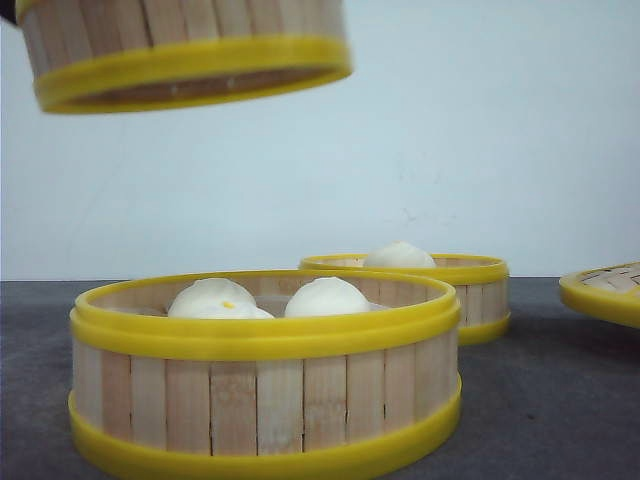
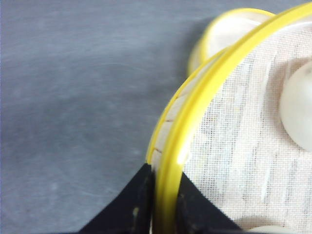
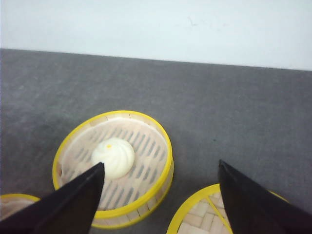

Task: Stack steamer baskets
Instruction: 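Close the left gripper on the basket rim and lift it, then lower the held basket onto the nearest bun basket with left gripper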

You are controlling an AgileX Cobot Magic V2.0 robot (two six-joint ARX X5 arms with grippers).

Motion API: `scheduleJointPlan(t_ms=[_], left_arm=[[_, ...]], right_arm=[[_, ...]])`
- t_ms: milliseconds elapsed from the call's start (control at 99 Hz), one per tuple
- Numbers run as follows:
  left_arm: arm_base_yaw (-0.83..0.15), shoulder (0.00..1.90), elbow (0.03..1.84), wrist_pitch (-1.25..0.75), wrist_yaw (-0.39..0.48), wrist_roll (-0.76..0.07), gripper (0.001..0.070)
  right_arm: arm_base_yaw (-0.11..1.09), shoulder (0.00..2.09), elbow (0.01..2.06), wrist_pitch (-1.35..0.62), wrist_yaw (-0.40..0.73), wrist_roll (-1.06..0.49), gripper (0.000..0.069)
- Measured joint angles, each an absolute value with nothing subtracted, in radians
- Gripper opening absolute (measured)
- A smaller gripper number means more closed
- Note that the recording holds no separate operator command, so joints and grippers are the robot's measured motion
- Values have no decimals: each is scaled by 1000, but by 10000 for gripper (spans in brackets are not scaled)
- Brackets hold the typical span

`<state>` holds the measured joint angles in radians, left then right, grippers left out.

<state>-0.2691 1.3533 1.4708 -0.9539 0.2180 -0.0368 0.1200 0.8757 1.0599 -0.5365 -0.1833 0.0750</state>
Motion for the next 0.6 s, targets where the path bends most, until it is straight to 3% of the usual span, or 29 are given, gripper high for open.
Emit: scheduleJointPlan(t_ms=[151, 303, 596], left_arm=[[-365, 1349, 1452, -963, 205, -36, 24], [-457, 1350, 1361, -927, 125, -37, 24], [-486, 1354, 1142, -743, 107, -64, 24]], right_arm=[[120, 844, 1077, -551, -183, 75, 460], [120, 831, 1090, -568, -183, 75, 460], [120, 825, 1090, -575, -183, 75, 460]])
